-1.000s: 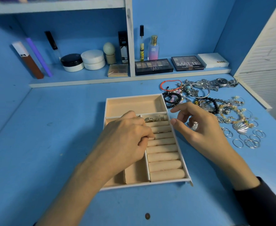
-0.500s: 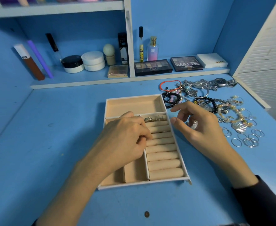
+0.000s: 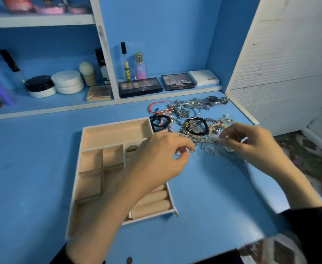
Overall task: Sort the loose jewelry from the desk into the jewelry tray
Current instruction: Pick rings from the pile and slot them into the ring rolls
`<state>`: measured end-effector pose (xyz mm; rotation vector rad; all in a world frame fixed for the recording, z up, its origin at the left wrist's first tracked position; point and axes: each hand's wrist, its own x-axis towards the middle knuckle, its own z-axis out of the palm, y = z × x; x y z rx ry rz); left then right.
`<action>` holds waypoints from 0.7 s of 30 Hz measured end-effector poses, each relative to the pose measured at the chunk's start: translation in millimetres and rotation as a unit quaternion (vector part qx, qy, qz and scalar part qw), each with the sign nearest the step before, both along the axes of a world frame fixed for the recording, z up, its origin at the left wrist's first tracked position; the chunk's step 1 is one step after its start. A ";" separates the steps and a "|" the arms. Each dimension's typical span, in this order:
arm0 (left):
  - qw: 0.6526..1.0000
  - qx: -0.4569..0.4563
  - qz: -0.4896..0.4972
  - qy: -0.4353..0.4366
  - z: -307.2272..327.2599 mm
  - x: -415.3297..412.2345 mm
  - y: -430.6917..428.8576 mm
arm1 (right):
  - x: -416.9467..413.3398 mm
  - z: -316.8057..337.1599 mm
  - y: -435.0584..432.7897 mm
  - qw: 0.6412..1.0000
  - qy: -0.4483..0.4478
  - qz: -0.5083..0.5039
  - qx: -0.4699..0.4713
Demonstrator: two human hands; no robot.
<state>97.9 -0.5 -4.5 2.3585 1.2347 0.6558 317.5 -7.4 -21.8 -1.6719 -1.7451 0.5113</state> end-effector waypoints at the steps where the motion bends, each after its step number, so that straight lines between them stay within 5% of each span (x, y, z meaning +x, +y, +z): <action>1: 1.000 -0.001 -0.015 0.008 -2.2 10.7 1.9 | 9.4 2.7 -3.0 1.000 -0.012 -0.005 -0.014; 10: 0.994 -0.019 -0.077 0.074 -17.5 83.1 5.7 | 51.1 6.7 -22.9 0.988 -0.083 0.021 -0.130; 21: 0.991 -0.015 -0.064 0.114 -24.0 90.3 10.1 | 42.6 4.1 -17.6 0.983 -0.105 0.044 -0.141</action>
